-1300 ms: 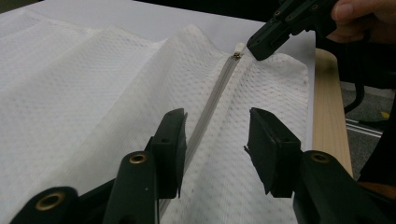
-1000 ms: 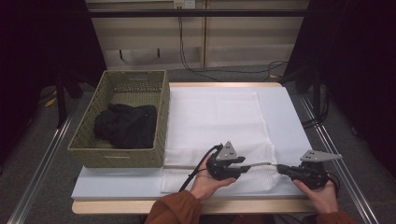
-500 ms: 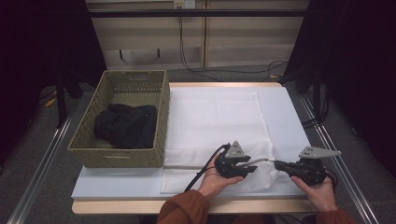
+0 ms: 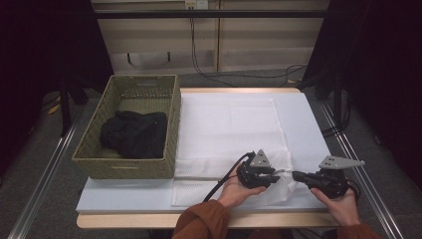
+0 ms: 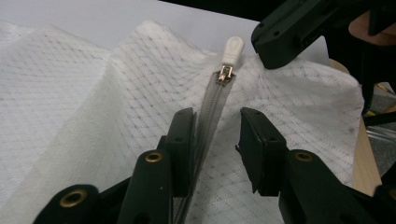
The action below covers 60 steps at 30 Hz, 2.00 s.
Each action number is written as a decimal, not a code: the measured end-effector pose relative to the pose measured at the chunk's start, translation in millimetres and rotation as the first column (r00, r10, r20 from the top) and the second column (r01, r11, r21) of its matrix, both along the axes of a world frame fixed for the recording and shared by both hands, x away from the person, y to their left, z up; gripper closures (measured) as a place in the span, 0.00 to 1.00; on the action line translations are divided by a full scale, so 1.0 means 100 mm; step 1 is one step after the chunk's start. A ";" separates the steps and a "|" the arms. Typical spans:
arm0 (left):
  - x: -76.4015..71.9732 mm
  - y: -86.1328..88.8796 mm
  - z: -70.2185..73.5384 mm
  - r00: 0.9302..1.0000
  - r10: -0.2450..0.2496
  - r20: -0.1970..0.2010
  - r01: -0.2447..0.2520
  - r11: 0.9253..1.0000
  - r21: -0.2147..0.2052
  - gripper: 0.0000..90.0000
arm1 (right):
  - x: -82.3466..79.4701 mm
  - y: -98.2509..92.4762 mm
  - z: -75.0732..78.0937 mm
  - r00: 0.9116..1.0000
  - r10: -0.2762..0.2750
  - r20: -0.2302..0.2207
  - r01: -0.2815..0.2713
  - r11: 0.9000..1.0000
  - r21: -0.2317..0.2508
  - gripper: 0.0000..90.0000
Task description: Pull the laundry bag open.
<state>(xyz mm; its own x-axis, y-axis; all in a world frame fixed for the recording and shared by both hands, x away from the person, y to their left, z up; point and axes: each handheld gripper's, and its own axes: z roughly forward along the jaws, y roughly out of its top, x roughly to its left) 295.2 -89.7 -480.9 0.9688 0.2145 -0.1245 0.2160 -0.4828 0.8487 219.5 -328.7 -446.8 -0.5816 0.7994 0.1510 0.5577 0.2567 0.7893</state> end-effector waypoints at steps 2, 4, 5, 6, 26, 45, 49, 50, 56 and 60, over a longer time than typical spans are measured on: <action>-0.01 -0.02 -0.01 1.000 -0.001 0.004 0.001 1.000 0.018 0.72 | 0.00 0.01 0.01 1.000 0.002 0.000 -0.002 1.000 0.006 0.99; -0.01 -0.03 -0.03 1.000 -0.014 0.001 0.014 1.000 0.024 0.70 | 0.01 0.02 0.02 1.000 0.009 0.005 -0.009 1.000 0.010 1.00; -0.02 -0.03 -0.03 1.000 -0.012 0.004 0.011 1.000 0.029 0.70 | 0.00 0.03 0.03 1.000 0.014 0.009 -0.014 1.000 0.012 1.00; -0.01 -0.03 -0.02 1.000 -0.014 0.002 0.014 0.999 0.031 0.70 | 0.00 0.04 0.04 1.000 0.016 0.010 -0.016 1.000 0.017 1.00; 0.01 -0.01 -0.03 0.999 0.001 -0.036 0.000 1.000 0.027 1.00 | 0.03 0.07 0.03 1.000 0.030 0.006 -0.030 0.997 0.069 0.87; -0.04 0.05 -0.02 0.999 0.004 -0.040 -0.004 1.000 -0.004 1.00 | 0.10 0.02 -0.18 0.988 0.012 -0.157 0.010 0.991 0.137 0.52; -0.06 0.03 -0.03 0.999 0.002 -0.035 -0.002 1.000 0.011 1.00 | 0.12 0.05 -0.14 0.992 0.032 -0.120 -0.014 0.989 0.148 0.67; -0.06 0.03 -0.03 0.999 0.003 -0.035 -0.003 1.000 0.012 1.00 | 0.11 0.04 -0.12 0.993 0.029 -0.115 -0.011 0.988 0.154 0.68; -0.07 0.01 -0.03 1.000 -0.018 -0.024 0.019 0.999 0.026 1.00 | 0.12 0.06 -0.09 0.996 0.043 -0.076 -0.030 0.986 0.163 0.78; -0.05 0.01 -0.03 0.999 -0.039 -0.030 0.040 0.998 0.048 0.96 | 0.13 0.09 -0.05 0.997 0.061 -0.048 -0.053 0.988 0.144 0.91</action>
